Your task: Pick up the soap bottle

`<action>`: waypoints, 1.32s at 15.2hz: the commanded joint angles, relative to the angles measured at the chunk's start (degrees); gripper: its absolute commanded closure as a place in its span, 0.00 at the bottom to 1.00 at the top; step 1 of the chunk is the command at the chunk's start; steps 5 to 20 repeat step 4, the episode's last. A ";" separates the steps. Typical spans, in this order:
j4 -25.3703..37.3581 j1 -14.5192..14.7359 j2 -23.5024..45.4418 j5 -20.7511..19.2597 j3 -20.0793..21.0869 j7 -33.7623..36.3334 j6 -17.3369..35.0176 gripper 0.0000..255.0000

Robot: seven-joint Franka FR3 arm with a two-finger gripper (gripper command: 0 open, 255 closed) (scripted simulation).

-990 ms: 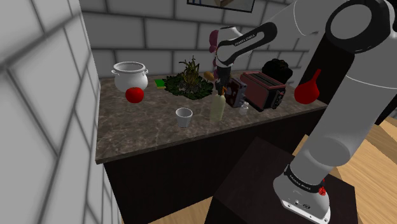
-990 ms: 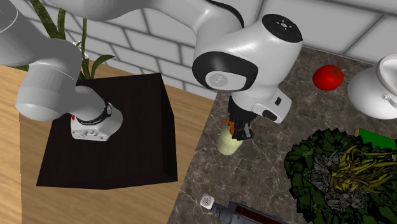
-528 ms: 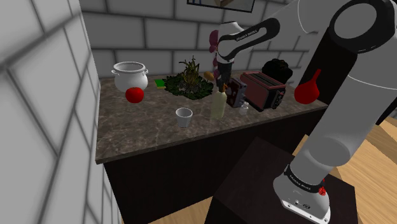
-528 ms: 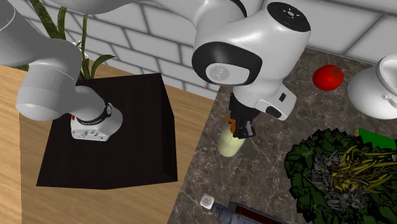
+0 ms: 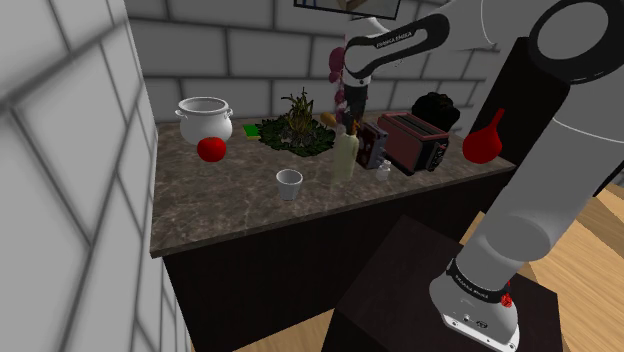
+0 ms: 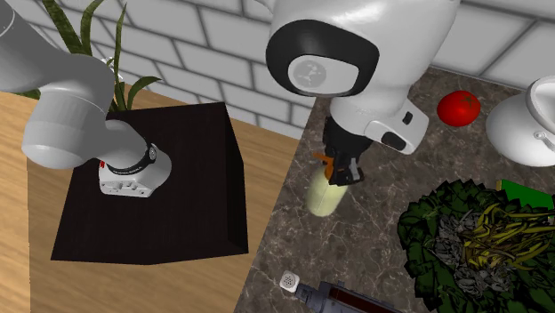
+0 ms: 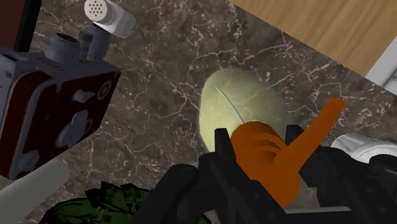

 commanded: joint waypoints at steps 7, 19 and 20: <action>1.83 -0.02 -0.53 0.06 -0.03 -0.40 -2.33 1.00; 1.83 -0.02 -0.53 0.06 -0.03 -0.40 -2.33 1.00; 1.83 -0.02 -0.53 0.06 -0.03 -0.40 -2.33 1.00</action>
